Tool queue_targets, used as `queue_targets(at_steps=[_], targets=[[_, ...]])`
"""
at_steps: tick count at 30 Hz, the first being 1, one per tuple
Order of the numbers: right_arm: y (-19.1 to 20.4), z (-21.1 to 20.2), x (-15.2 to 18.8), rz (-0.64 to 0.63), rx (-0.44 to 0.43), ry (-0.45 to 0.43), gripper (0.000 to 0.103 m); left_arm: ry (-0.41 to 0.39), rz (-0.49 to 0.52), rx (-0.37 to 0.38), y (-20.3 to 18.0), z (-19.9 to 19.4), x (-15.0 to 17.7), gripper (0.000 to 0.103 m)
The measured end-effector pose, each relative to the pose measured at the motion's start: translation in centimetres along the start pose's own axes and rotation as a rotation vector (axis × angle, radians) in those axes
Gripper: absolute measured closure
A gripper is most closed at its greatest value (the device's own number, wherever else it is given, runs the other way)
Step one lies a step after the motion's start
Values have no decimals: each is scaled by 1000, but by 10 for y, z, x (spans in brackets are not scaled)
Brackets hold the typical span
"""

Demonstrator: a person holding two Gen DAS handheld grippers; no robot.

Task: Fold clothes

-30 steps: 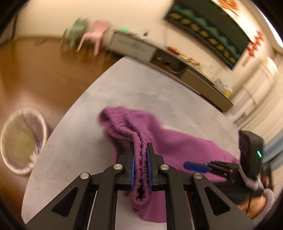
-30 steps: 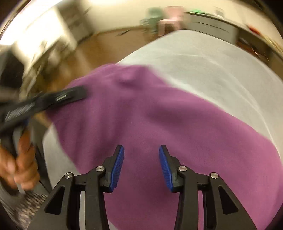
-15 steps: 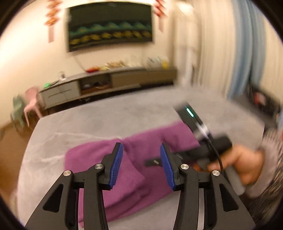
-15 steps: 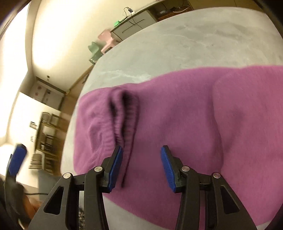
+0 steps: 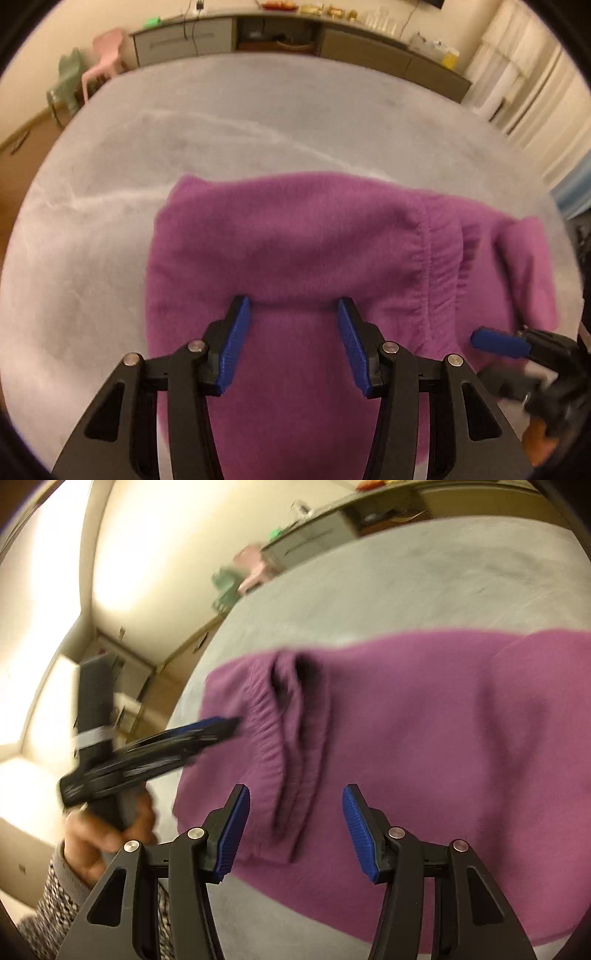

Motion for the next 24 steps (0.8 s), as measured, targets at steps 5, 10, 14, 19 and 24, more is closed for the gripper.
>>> queue_targets(at_steps=[5, 10, 14, 19, 24], targets=[[12, 11, -1, -26, -11, -5, 40, -46, -53, 101, -8, -16, -2, 50], [14, 10, -5, -82, 67, 4, 86, -105, -61, 138, -16, -31, 0, 50], [22, -23, 3, -157, 116, -32, 90, -137, -68, 160, -27, -37, -8, 50], [3, -11, 22, -107, 102, 5, 85, -23, -43, 24, -18, 3, 2, 50], [-26, -66, 7, -87, 80, -41, 74, -133, 33, 52, -41, -26, 5, 50]])
Point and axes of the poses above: each gripper's, at about its wrist camera, not at the fingertips, and z roughly the way its jaws point, y to its left, x to its underside, the point moved 9 cm from there along z, roughly the way its jaws point, and after that the axes turned 9 degrees about -z, right-handed, at the moved point
